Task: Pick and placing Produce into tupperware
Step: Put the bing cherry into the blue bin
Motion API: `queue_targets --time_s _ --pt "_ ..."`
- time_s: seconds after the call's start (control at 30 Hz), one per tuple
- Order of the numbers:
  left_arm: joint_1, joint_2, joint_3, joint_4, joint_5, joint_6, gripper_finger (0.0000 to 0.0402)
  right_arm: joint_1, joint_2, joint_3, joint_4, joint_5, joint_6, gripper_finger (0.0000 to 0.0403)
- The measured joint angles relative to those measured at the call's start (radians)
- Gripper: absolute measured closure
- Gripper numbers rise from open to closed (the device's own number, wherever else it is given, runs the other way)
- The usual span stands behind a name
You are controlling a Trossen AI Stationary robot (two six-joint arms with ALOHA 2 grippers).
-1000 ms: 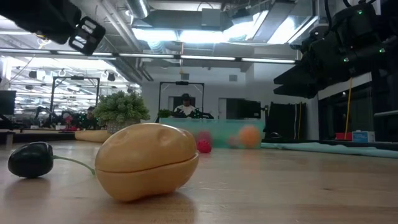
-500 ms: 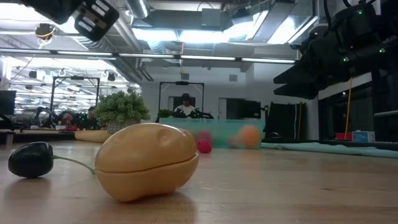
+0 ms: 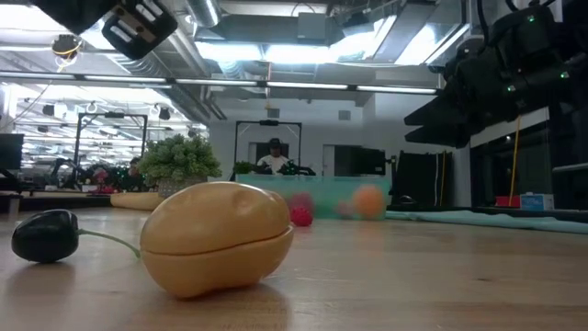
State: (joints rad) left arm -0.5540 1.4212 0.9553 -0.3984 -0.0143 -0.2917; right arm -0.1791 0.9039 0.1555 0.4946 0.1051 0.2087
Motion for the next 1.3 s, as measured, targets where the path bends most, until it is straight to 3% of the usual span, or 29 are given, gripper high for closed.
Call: queue_targets --time_s 0.53,1.0,1.3 --pt "-0.025 0.001 0.005 -0.016 -0.001 -0.047 0.0345 0.0 0.0 0.0 -0.02 0.0 0.023 0.0083" --pt "-0.024 0.001 0.005 -0.01 0.0 0.012 0.0321 0.0 0.0 0.0 -0.019 0.0 0.023 0.0083" --pt "-0.022 0.0 0.005 -0.01 -0.087 0.013 0.0252 0.0 0.0 0.0 -0.021 0.0 0.023 0.0083"
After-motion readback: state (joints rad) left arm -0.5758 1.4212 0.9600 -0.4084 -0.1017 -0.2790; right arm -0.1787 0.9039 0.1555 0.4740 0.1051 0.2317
